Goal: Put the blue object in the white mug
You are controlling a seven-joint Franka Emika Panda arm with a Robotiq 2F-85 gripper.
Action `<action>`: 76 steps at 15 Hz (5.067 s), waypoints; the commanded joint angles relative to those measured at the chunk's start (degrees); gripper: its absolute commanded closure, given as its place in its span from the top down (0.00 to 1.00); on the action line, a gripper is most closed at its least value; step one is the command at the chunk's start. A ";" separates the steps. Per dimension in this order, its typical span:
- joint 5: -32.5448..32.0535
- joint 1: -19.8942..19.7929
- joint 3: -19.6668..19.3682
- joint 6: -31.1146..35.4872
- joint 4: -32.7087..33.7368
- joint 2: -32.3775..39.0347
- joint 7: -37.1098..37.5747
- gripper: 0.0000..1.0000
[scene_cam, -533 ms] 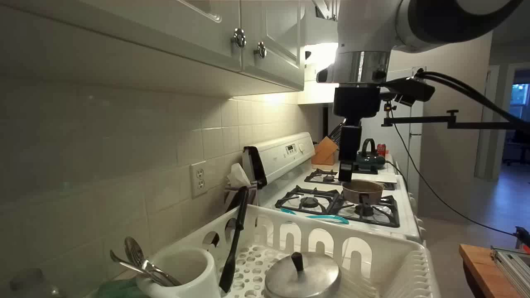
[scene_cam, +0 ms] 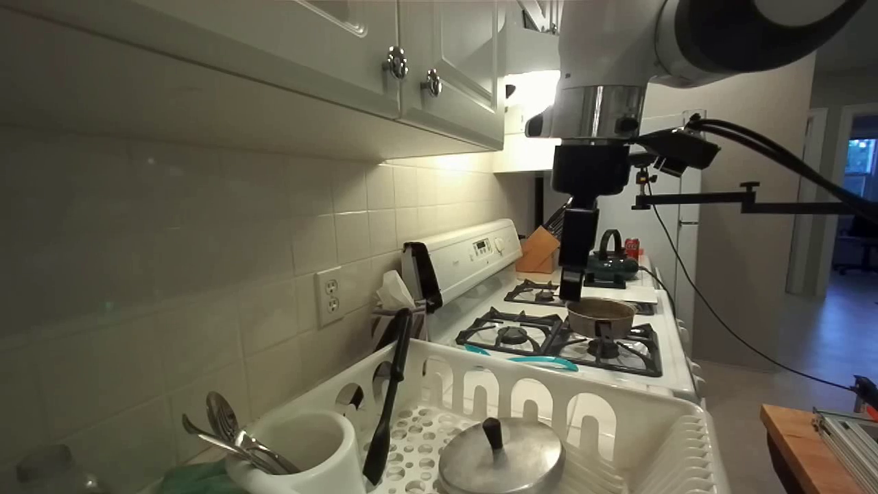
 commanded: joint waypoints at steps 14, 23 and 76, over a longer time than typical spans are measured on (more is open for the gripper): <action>-1.73 -6.26 -13.51 12.12 8.53 23.69 8.31 1.00; -4.46 -6.81 -20.94 14.82 16.57 33.85 5.26 1.00; 6.48 -24.30 -6.08 41.71 19.75 50.65 -25.37 0.01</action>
